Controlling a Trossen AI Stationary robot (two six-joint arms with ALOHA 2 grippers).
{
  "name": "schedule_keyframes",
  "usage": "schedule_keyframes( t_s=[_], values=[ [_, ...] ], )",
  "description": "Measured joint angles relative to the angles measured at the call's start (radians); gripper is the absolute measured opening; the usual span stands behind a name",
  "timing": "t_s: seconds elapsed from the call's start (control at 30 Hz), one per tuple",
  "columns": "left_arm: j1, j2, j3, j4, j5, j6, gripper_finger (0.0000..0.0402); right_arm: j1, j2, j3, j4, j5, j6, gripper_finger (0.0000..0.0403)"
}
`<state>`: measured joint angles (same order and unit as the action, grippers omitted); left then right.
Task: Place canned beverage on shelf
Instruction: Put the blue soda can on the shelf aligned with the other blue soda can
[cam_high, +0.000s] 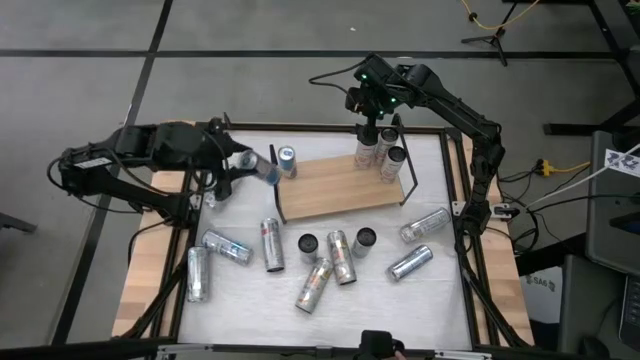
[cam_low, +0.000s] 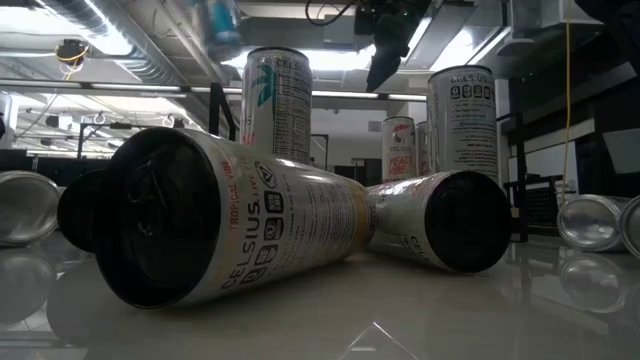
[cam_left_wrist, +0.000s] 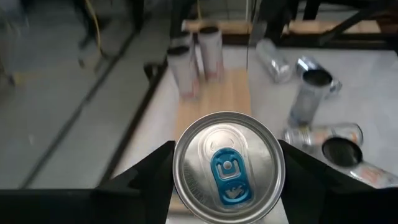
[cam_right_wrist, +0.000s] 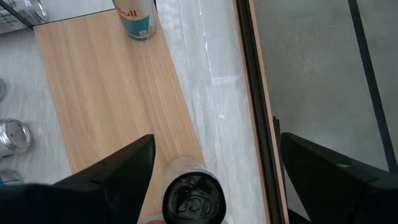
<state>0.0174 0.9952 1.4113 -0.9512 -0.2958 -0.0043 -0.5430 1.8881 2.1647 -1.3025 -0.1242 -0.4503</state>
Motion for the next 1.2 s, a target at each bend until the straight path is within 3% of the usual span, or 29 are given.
schedule_keyframes(
  t_s=[0.13, 0.37, 0.8, 1.0, 1.2],
  values=[
    [0.022, 0.036, 0.000, 0.118, 0.012, 0.136, 0.0215, 0.000, 0.000, 0.000, 0.000, 0.000, 0.000, 0.0340],
    [0.139, 0.162, 0.000, 0.210, 0.180, 0.289, 0.0215, 0.000, 0.000, 0.000, 0.000, 0.000, 0.000, 0.0340],
    [0.308, 0.380, 0.000, 0.153, 0.390, 0.306, 0.0215, 0.000, 0.000, 0.000, 0.000, 0.000, 0.000, 0.0340],
    [0.318, 0.428, -0.010, 0.113, 0.393, 0.311, 0.0215, 0.000, 0.000, 0.000, 0.000, 0.000, 0.000, 0.0340],
    [0.318, 0.413, -0.122, 0.174, 0.393, 0.270, 0.0215, 0.000, 0.000, 0.000, -0.001, 0.000, 0.000, 0.0340]
  ],
)
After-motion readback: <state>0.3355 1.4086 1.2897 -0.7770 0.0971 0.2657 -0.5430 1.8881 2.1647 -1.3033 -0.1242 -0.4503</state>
